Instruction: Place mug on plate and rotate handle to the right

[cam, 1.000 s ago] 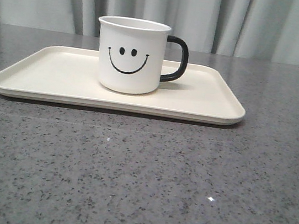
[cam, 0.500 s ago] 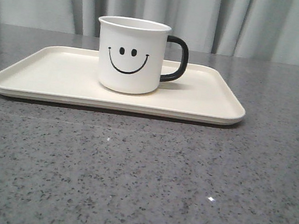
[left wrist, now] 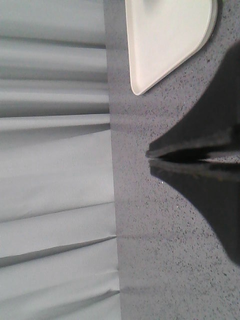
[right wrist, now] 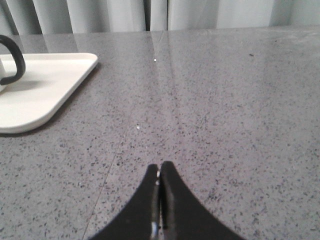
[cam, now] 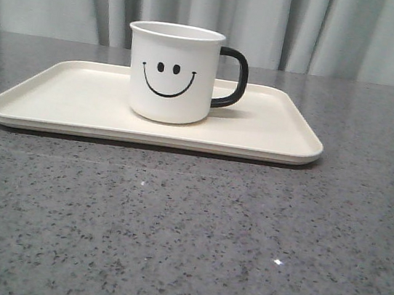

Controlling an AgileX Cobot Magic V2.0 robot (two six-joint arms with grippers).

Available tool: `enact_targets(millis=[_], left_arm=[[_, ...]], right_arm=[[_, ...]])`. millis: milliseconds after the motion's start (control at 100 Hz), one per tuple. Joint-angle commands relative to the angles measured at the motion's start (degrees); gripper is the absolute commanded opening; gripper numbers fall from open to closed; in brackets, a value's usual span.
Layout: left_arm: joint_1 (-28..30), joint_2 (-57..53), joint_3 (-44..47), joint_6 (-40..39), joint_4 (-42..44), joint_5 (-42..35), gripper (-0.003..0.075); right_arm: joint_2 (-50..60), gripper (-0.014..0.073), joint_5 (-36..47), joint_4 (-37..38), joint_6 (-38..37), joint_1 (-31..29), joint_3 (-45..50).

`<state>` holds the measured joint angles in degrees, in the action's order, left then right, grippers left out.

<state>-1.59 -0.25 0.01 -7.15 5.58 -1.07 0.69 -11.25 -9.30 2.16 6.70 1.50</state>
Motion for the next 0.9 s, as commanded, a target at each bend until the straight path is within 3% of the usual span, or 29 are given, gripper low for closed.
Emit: enact_targets(millis=[0, 890], left_arm=[[0.08, -1.59, 0.54, -0.35, -0.59, -4.29, -0.002], [0.08, -1.59, 0.54, -0.35, -0.59, -4.29, -0.002]], right_arm=[[1.08, -0.0113, 6.07, 0.51, -0.15, -0.23, 0.1], [1.08, -0.0113, 6.92, 0.51, -0.15, -0.23, 0.1]])
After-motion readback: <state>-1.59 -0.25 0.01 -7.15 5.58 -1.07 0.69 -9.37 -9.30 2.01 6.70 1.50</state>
